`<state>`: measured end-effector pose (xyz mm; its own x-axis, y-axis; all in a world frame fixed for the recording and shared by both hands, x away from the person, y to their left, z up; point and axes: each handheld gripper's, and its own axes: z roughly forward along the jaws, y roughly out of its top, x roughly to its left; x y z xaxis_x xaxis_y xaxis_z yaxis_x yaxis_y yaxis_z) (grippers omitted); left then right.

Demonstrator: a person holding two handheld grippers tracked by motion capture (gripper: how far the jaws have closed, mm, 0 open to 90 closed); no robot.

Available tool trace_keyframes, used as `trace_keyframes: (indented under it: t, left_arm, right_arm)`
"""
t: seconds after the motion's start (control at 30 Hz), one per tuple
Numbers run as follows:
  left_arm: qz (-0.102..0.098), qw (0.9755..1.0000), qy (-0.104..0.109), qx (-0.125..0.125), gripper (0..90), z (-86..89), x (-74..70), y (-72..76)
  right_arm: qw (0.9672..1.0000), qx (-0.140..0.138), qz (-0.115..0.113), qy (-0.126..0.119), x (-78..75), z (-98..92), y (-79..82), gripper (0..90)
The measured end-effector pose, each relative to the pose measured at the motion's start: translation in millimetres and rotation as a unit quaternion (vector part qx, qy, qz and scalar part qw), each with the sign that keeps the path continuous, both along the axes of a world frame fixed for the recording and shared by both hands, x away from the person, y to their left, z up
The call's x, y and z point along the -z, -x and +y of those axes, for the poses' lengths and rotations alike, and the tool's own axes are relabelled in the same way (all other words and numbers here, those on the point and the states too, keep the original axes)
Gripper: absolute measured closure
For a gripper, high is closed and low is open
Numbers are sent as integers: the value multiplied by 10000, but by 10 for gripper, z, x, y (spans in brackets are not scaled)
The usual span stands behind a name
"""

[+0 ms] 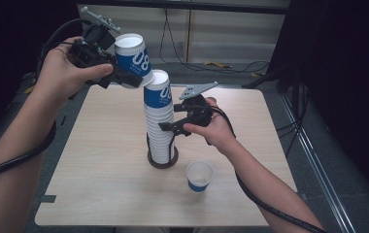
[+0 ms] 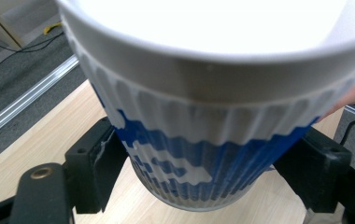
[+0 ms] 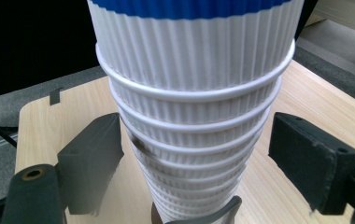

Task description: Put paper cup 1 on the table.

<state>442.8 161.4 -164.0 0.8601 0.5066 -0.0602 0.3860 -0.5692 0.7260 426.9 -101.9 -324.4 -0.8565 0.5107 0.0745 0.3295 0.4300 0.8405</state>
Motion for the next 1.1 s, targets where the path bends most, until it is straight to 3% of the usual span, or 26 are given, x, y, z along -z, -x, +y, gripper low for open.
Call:
trace_keyframes:
  t: [0.23, 0.53, 0.7, 1.1]
  left_arm:
    - [28, 9999, 123, -28, 212, 114, 74, 34]
    - [13, 9998, 92, -180, 212, 310, 89, 85]
    - [38, 9997, -19, -243, 212, 412, 211, 117]
    - [96, 9997, -61, -239, 214, 495, 544, 205]
  right_arm:
    - [10000, -49, -9, 14, 17, 8, 8, 167]
    - [10000, -40, -2, 38, 30, 13, 12, 167]
    - [10000, -37, -2, 58, 50, -17, 18, 167]
    - [9998, -91, -21, 166, 87, -109, 78, 167]
